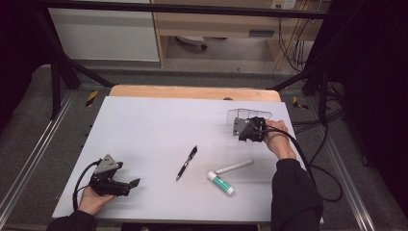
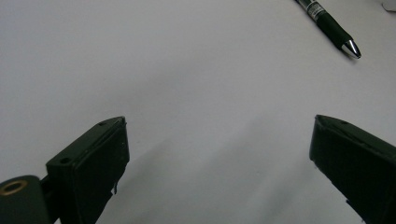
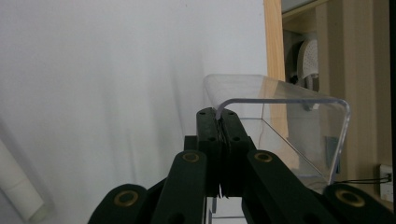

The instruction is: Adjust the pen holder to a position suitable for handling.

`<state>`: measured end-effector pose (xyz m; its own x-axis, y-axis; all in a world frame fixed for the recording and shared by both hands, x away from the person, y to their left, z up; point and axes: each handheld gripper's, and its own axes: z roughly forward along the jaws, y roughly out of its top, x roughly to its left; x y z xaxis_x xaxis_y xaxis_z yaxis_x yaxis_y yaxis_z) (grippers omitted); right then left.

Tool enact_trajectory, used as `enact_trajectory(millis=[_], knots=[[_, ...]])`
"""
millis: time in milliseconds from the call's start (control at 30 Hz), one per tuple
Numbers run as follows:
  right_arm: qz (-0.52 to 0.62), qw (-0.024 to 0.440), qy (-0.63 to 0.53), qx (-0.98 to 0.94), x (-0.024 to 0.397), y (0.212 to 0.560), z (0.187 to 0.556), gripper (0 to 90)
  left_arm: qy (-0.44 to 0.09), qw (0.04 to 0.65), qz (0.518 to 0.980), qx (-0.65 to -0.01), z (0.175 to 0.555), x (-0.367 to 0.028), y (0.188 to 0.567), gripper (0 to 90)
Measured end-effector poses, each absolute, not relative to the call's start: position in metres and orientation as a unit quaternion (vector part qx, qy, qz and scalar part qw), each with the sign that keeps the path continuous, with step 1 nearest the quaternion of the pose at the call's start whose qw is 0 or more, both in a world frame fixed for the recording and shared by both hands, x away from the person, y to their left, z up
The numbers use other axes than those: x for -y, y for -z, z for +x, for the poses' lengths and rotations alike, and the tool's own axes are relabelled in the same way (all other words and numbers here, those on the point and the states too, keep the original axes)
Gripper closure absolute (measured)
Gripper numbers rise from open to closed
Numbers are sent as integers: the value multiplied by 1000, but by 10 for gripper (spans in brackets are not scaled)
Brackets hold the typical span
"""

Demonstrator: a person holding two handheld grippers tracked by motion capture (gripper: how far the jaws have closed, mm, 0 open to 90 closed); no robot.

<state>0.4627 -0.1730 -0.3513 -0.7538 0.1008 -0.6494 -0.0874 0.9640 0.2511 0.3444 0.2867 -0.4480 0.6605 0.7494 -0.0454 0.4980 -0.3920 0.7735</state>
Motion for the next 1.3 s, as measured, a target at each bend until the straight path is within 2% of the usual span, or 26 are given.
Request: enact_trajectory(millis=[400, 767, 1300], knots=[[-22, 339, -133, -931, 122, 340, 439, 893, -158, 399, 820, -379, 344, -286, 448, 46], [-32, 303, -125, -944, 87, 348, 424, 888, -158, 397, 821, -379, 344, -286, 448, 45], [-38, 288, -130, -948, 61, 358, 441, 879, -156, 396, 822, -378, 344, -286, 448, 46]])
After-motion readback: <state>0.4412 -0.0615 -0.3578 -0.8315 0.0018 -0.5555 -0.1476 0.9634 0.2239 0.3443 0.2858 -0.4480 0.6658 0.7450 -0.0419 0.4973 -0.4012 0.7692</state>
